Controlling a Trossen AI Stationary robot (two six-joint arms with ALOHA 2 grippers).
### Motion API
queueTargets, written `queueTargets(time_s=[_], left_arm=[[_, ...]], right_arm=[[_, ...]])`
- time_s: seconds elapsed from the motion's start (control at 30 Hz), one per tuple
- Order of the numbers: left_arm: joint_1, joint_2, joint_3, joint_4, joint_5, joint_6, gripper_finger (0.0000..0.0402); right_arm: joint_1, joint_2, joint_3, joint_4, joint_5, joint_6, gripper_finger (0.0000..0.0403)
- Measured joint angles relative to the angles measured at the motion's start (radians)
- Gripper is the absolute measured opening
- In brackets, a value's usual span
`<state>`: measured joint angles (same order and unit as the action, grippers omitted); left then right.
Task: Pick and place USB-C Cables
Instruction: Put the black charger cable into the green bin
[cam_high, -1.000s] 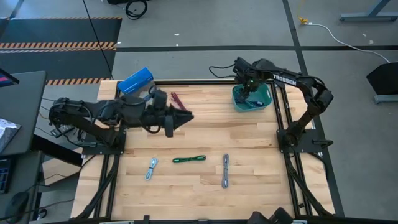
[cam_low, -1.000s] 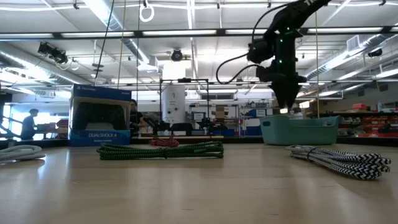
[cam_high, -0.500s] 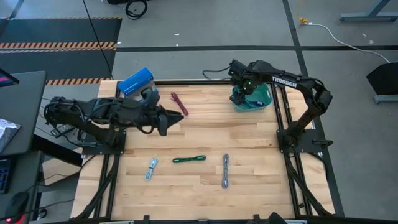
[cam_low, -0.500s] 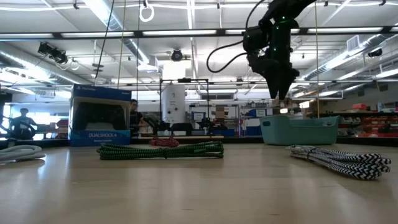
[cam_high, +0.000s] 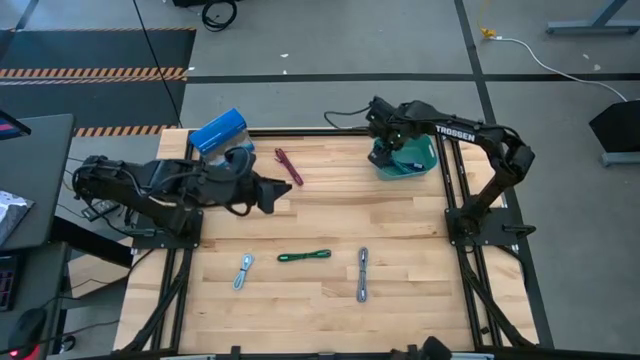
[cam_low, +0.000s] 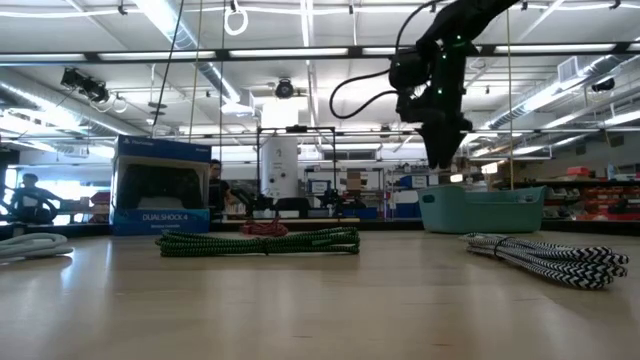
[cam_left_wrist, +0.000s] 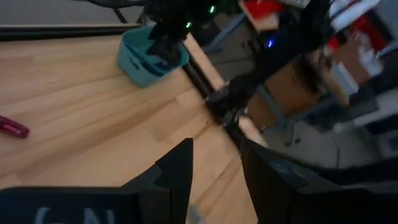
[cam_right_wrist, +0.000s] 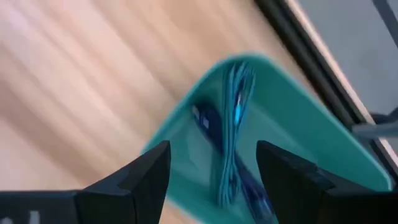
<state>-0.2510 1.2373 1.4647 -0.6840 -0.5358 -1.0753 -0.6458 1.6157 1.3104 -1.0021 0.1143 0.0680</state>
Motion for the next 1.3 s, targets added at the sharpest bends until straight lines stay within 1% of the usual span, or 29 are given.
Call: queueTargets(time_s=[0.1, 0.17, 0.23, 0.4, 0.47, 0.53, 0.63, 0.7, 0.83, 0.93, 1.1, 1.2, 1.3], left_arm=[[-0.016, 0.0, 0.0, 0.025, -0.016, -0.004, 0.0142], [-0.025, 0.0, 0.0, 0.017, -0.018, -0.003, 0.0142], [-0.03, 0.0, 0.0, 0.007, -0.018, 0.011, 0.0142], [-0.023, -0.029, 0.001, 0.005, -0.018, 0.041, 0.0142], [-0.013, -0.039, 0.002, -0.009, -0.01, 0.073, 0.0142], [0.0, -0.045, 0.001, -0.054, 0.009, 0.13, 0.0142], [0.023, -0.062, 0.001, -0.153, 0.065, 0.197, 0.0142], [0.043, -0.069, 0.001, -0.221, 0.134, 0.223, 0.0142], [0.077, -0.069, 0.001, -0.325, 0.235, 0.288, 0.0142], [0.088, -0.066, 0.001, -0.363, 0.287, 0.383, 0.0142], [0.093, -0.059, 0.001, -0.363, 0.303, 0.503, 0.0142], [0.093, -0.059, 0.001, -0.362, 0.301, 0.504, 0.0142], [0.093, -0.06, 0.001, -0.361, 0.291, 0.454, 0.0142]], right_arm=[[-0.002, 0.003, -0.027, 0.079, -0.101, 0.082, 0.0237], [0.023, 0.003, -0.039, 0.088, -0.154, 0.132, 0.0233], [0.061, 0.003, -0.043, 0.078, -0.183, 0.15, 0.0229], [0.162, 0.003, -0.043, 0.067, -0.18, 0.134, 0.0222], [0.192, 0.003, -0.043, 0.064, -0.175, 0.167, 0.0221], [0.221, 0.003, -0.043, 0.05, -0.175, 0.233, 0.022], [0.279, 0.003, -0.043, 0.031, -0.221, 0.376, 0.022], [0.329, 0.003, -0.043, 0.019, -0.248, 0.488, 0.022], [0.451, 0.003, -0.043, 0.013, -0.263, 0.753, 0.022], [0.553, 0.003, -0.043, 0.015, -0.267, 0.958, 0.0219], [0.711, 0.003, -0.043, 0.014, -0.277, 1.287, 0.0214], [0.797, 0.003, -0.043, 0.023, -0.276, 1.445, 0.0211], [0.865, 0.003, -0.043, 0.033, -0.235, 1.574, 0.0208]])
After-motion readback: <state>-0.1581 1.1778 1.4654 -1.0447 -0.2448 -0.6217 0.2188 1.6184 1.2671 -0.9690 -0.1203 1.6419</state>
